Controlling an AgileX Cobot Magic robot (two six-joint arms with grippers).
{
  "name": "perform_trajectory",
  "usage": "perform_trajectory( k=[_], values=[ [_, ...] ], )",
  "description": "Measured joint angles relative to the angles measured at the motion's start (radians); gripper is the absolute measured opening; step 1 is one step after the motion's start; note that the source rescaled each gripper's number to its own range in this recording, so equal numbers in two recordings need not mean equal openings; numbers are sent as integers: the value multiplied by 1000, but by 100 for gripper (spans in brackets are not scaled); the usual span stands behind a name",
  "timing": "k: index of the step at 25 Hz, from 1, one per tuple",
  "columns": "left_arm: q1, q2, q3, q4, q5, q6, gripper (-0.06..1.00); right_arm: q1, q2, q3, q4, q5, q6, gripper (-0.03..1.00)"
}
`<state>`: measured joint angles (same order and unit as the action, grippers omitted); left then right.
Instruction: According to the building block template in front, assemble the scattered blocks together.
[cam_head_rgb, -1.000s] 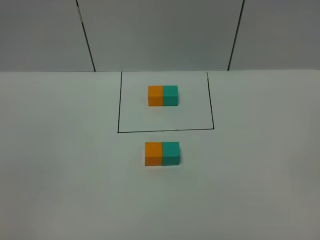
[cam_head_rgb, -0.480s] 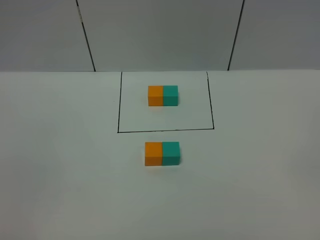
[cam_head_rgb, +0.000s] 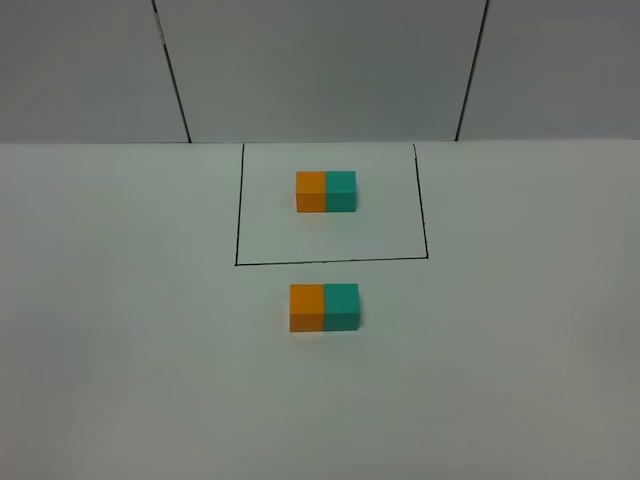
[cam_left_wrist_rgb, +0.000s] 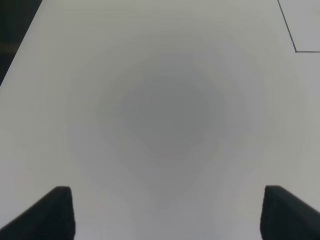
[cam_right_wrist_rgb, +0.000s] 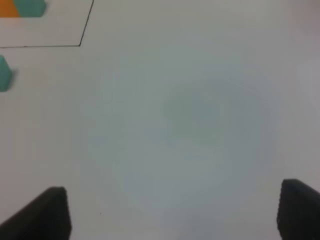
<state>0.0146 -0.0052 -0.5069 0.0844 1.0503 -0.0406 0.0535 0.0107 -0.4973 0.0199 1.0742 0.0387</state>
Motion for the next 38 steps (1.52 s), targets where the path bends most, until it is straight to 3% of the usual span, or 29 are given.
perform_trajectory(
  k=[12, 29, 38],
  values=[
    [0, 0, 0, 0, 0, 0, 70, -57, 0, 0, -1, 0, 0, 77],
    [0, 0, 0, -1, 0, -1, 70, -59, 0, 0, -1, -1, 0, 77],
    [0, 0, 0, -2, 0, 0, 70, -59, 0, 0, 12, -1, -90, 77]
  ],
)
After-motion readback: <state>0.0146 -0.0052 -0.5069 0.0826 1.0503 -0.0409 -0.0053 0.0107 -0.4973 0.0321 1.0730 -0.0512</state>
